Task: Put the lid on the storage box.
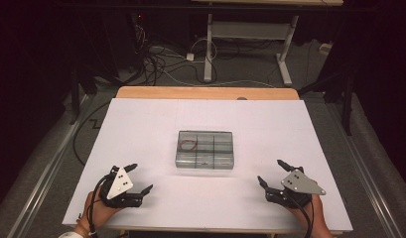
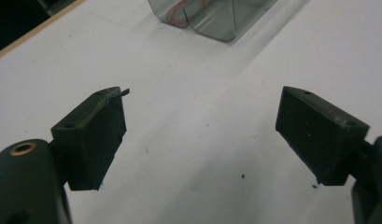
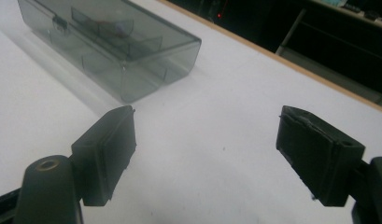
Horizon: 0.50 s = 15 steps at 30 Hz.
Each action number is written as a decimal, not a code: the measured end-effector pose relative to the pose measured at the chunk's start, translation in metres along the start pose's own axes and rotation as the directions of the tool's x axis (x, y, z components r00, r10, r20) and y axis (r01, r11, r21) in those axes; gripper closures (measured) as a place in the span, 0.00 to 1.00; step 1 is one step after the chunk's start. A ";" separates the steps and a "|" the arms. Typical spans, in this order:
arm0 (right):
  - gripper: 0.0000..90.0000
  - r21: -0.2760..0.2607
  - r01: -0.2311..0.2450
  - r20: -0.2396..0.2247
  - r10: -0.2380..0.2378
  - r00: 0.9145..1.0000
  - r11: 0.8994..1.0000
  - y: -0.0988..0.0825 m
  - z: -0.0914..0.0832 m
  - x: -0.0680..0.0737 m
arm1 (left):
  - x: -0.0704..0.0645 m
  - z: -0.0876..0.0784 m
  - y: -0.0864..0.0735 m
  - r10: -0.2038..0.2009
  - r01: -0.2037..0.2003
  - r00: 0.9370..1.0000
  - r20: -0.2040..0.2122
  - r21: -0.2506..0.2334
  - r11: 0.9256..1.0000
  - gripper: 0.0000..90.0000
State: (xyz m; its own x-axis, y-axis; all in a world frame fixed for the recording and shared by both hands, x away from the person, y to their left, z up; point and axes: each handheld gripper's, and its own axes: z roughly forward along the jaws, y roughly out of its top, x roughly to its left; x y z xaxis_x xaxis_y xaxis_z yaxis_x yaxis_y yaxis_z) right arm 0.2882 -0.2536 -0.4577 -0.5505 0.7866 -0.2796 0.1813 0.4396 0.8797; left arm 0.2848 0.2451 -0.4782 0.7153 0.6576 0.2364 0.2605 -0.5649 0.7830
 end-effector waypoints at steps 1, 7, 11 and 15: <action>0.23 0.009 -0.009 -0.005 0.009 1.000 1.000 -0.003 0.000 0.000 | 0.000 0.000 -0.002 -0.007 0.007 1.000 0.002 0.005 1.000 0.17; 0.22 0.023 -0.043 -0.026 0.043 0.999 0.999 -0.011 -0.001 0.001 | 0.001 -0.002 -0.007 -0.042 0.042 0.999 0.002 0.013 0.999 0.17; 0.22 -0.001 -0.032 -0.025 0.032 0.999 0.999 -0.007 -0.003 0.003 | -0.002 -0.002 -0.005 -0.025 0.025 1.000 0.005 0.009 1.000 0.17; 0.22 -0.002 -0.020 -0.023 0.020 1.000 1.000 -0.004 -0.004 0.005 | -0.004 -0.002 -0.005 -0.013 0.013 1.000 0.011 0.003 1.000 0.17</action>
State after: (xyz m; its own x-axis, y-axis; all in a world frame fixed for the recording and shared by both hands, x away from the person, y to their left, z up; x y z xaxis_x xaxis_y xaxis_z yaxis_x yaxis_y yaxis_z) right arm 0.2819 -0.2536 -0.4613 -0.5652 0.7850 -0.2535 0.1904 0.4231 0.8859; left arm 0.2796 0.2463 -0.4816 0.7188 0.6595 0.2198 0.2717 -0.5576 0.7844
